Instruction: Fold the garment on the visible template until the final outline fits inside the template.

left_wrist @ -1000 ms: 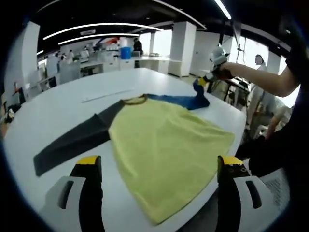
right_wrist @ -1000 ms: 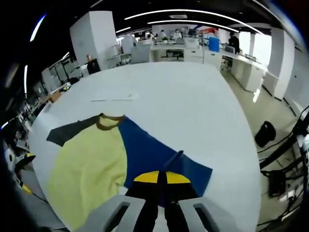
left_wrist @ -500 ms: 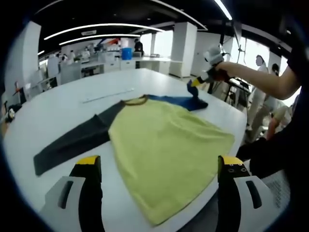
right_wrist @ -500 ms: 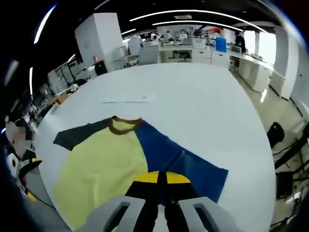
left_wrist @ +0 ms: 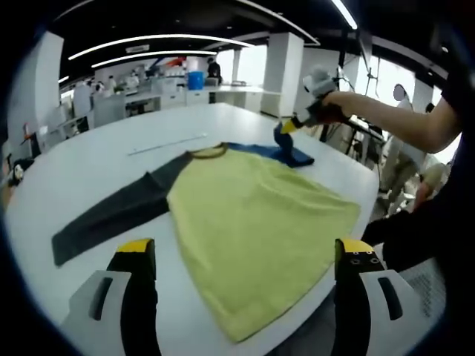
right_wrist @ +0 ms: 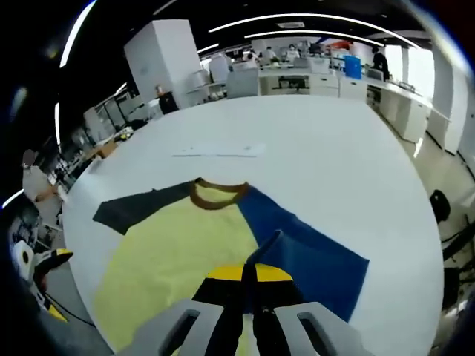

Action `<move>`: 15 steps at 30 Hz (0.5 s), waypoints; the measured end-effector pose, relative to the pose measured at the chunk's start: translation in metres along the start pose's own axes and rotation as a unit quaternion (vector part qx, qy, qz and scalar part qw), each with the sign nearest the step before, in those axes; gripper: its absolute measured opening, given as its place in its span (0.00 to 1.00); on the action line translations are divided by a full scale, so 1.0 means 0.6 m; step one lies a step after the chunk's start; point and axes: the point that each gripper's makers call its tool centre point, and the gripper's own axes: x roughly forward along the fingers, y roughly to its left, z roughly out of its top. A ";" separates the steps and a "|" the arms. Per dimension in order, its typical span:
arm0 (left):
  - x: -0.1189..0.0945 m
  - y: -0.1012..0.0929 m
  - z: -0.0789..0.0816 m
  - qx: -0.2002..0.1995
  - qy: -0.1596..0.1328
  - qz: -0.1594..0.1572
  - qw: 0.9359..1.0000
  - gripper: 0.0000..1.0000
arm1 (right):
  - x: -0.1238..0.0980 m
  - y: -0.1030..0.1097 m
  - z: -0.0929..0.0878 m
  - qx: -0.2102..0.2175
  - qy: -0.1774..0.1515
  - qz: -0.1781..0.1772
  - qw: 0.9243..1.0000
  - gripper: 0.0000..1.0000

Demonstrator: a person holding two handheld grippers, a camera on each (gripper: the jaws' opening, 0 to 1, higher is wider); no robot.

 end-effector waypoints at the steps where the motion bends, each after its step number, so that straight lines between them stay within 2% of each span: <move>1: 0.000 -0.001 0.000 0.000 0.000 0.000 1.000 0.97 | 0.003 0.002 0.002 0.000 0.000 0.002 1.000 0.00; 7: 0.002 -0.003 0.002 -0.004 -0.006 -0.006 1.000 0.96 | 0.017 0.014 0.013 0.002 0.000 0.008 1.000 0.00; 15: 0.003 -0.003 0.004 -0.004 -0.010 -0.008 1.000 0.96 | 0.041 0.040 0.012 0.005 0.011 0.017 1.000 0.00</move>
